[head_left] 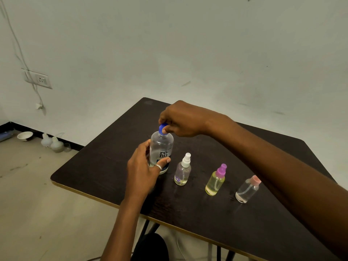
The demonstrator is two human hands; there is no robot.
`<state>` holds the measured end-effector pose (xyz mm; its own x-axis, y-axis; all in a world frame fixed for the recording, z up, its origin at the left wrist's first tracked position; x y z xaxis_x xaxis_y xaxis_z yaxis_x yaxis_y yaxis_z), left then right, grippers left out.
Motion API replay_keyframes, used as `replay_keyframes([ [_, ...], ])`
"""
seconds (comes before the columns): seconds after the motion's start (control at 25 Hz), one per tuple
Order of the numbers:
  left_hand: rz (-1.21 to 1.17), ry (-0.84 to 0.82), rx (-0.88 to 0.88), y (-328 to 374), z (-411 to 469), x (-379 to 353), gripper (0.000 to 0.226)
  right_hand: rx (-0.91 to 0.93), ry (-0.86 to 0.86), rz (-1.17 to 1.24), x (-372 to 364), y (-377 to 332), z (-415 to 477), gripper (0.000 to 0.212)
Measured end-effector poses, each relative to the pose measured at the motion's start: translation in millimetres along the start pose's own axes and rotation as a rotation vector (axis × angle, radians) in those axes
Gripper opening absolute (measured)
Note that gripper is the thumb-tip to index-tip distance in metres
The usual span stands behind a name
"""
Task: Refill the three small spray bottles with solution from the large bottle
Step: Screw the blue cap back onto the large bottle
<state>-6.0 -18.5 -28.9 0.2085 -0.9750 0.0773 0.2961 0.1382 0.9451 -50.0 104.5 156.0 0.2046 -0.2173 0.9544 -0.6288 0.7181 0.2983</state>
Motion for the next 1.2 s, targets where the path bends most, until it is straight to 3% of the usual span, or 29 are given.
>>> replay_keyframes([
  [0.36,0.000,0.010,-0.010,-1,0,-1,0.075,-0.201,0.018,-0.005,-8,-13,5,0.027],
  [0.52,0.000,0.013,-0.002,-1,0,-1,0.075,-0.290,0.057,0.015,-5,-20,4,0.042],
  [0.68,-0.008,0.019,-0.009,-2,0,-1,0.074,-0.361,0.097,0.001,-4,-26,3,0.044],
  [1.2,-0.028,0.016,-0.020,-1,-1,1,0.070,-0.446,0.154,0.066,-11,-32,7,0.046],
])
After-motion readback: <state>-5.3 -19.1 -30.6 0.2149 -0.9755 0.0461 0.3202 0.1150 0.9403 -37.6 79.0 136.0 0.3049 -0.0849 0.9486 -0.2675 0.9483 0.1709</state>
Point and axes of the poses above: each hand's wrist, its own z-axis towards the middle knuckle, its own x-axis out of the back of the hand, y = z × x, the point moved 1 cm from there along z, towards the middle knuckle, and after that the axes turned 12 degrees about -z, right-handed, at the moved point
